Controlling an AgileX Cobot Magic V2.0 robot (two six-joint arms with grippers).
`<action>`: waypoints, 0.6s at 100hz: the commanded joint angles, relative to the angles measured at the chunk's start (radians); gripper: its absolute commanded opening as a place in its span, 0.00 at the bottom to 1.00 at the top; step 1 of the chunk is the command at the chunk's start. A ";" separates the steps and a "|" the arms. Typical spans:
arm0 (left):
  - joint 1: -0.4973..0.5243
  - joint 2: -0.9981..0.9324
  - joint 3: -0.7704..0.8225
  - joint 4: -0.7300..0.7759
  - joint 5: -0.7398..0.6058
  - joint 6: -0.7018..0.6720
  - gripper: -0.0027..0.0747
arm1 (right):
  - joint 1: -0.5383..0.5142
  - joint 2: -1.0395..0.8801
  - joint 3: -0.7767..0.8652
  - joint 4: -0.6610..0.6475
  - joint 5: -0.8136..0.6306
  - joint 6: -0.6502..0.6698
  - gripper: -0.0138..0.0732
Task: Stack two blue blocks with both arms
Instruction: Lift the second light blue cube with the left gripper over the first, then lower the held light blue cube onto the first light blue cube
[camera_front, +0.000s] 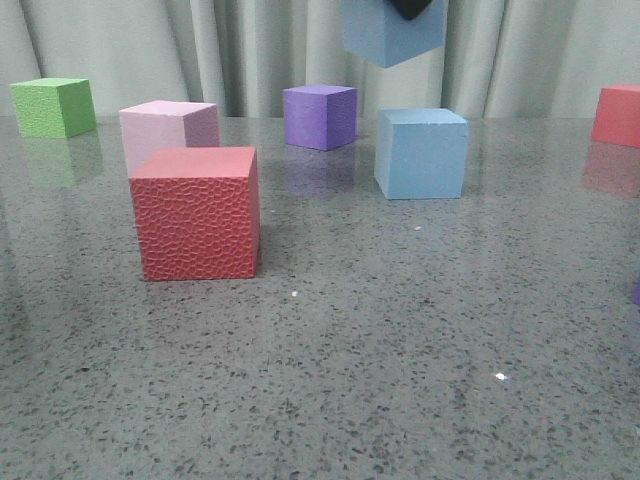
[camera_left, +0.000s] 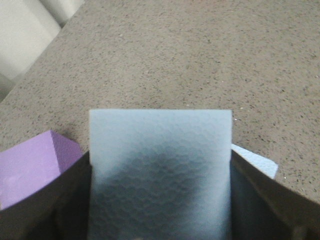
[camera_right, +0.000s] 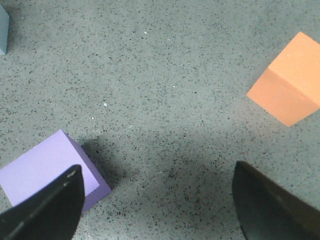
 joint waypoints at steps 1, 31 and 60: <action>-0.007 -0.058 -0.034 -0.074 -0.027 0.079 0.40 | -0.006 -0.004 -0.026 -0.014 -0.056 -0.008 0.85; -0.007 -0.058 -0.034 -0.144 0.050 0.244 0.40 | -0.006 -0.004 -0.026 -0.014 -0.057 -0.008 0.85; -0.007 -0.054 -0.034 -0.204 0.086 0.367 0.40 | -0.006 -0.004 -0.026 -0.014 -0.057 -0.008 0.85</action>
